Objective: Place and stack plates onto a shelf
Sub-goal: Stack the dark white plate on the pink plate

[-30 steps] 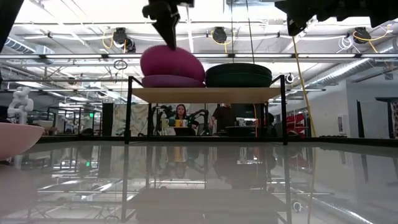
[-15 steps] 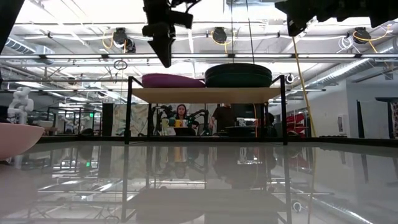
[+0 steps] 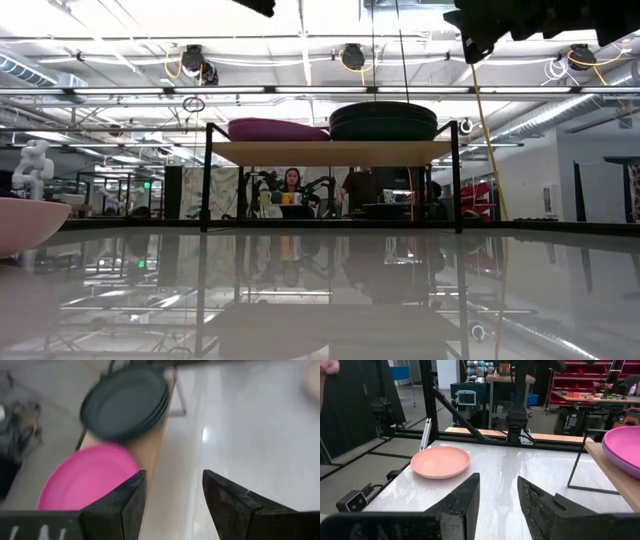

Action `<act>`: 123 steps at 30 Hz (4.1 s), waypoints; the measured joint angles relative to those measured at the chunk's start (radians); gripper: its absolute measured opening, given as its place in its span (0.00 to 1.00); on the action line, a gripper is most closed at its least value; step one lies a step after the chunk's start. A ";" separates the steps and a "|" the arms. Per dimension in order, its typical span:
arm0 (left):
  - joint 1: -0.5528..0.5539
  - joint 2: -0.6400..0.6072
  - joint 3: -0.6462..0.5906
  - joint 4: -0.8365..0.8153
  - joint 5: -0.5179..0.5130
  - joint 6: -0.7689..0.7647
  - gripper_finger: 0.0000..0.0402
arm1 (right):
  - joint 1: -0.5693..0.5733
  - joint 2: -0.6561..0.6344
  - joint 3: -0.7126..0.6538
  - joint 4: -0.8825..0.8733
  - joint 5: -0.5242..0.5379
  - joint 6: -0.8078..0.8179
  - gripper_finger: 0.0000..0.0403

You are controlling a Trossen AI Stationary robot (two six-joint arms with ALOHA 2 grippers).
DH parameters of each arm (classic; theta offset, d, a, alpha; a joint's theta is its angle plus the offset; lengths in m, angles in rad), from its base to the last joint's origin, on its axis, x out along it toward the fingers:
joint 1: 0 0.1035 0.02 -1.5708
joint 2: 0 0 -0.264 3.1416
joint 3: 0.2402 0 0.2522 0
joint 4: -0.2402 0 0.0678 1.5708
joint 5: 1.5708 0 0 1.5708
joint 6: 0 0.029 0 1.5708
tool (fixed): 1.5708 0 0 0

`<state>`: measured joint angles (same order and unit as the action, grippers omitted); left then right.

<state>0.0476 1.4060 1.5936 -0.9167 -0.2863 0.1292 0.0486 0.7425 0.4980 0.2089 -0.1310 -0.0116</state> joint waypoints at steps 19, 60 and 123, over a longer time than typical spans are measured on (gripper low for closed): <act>-0.181 -0.283 -0.984 1.276 -0.011 -0.204 0.50 | -0.002 0.000 0.000 0.018 0.006 0.053 0.28; -0.321 -0.686 -1.179 1.251 -0.222 -0.152 0.50 | 0.366 0.574 0.202 -0.660 -0.212 0.244 0.28; -0.271 -0.686 -1.179 1.247 -0.219 -0.138 0.50 | -0.643 0.943 0.969 -0.007 -0.161 -0.008 0.00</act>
<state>-0.2230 0.7197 0.4141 0.3305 -0.5053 -0.0086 -0.5945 1.6860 1.4667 0.2022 -0.2924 -0.0196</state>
